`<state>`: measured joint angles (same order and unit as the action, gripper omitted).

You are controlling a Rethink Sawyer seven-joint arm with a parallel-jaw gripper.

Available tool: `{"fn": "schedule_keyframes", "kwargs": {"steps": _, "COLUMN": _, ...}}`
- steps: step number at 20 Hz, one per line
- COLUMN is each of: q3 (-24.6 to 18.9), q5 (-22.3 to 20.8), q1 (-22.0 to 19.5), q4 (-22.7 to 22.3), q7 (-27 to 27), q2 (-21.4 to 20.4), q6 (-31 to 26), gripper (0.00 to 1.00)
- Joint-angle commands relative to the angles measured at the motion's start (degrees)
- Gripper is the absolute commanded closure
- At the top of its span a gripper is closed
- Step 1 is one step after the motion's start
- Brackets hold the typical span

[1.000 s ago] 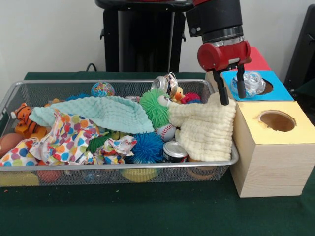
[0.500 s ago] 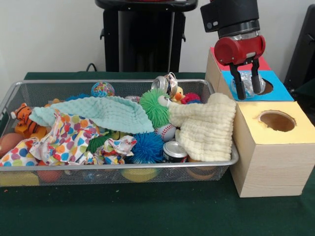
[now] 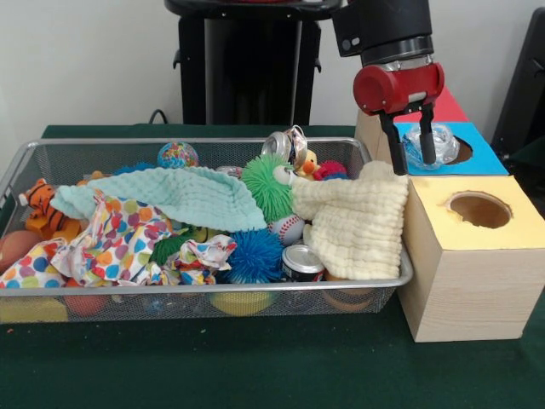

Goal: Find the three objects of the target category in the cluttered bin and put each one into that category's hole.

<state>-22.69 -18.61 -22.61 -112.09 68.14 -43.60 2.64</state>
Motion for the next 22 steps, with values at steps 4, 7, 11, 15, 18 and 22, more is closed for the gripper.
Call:
{"fn": "schedule_keyframes", "kwargs": {"steps": 4, "q3": -3.86, "q5": 1.23, "q1": -2.12, "q4": -0.57, "q7": 10.29, "q2": -0.54, "q6": -3.69, "gripper": 0.00}}
{"fn": "schedule_keyframes", "kwargs": {"steps": 7, "q3": -5.18, "q5": 1.17, "q1": -3.24, "q4": -0.98, "q7": 10.37, "q2": -0.33, "q6": -3.49, "gripper": 0.00}}
{"fn": "schedule_keyframes", "kwargs": {"steps": 11, "q3": -6.44, "q5": -0.08, "q1": -4.44, "q4": -1.51, "q7": 10.81, "q2": 0.80, "q6": -0.67, "gripper": 0.00}}
{"fn": "schedule_keyframes", "kwargs": {"steps": 15, "q3": -8.01, "q5": -0.55, "q1": -5.85, "q4": -2.29, "q7": 10.85, "q2": 0.80, "q6": -0.13, "gripper": 0.00}}
{"fn": "schedule_keyframes", "kwargs": {"steps": 18, "q3": -7.19, "q5": -1.19, "q1": -5.86, "q4": -2.97, "q7": 10.29, "q2": 0.95, "q6": -0.45, "gripper": 0.00}}
{"fn": "schedule_keyframes", "kwargs": {"steps": 22, "q3": -7.70, "q5": -1.81, "q1": -7.01, "q4": -4.69, "q7": 9.83, "q2": -0.15, "q6": -1.06, "gripper": 0.00}}
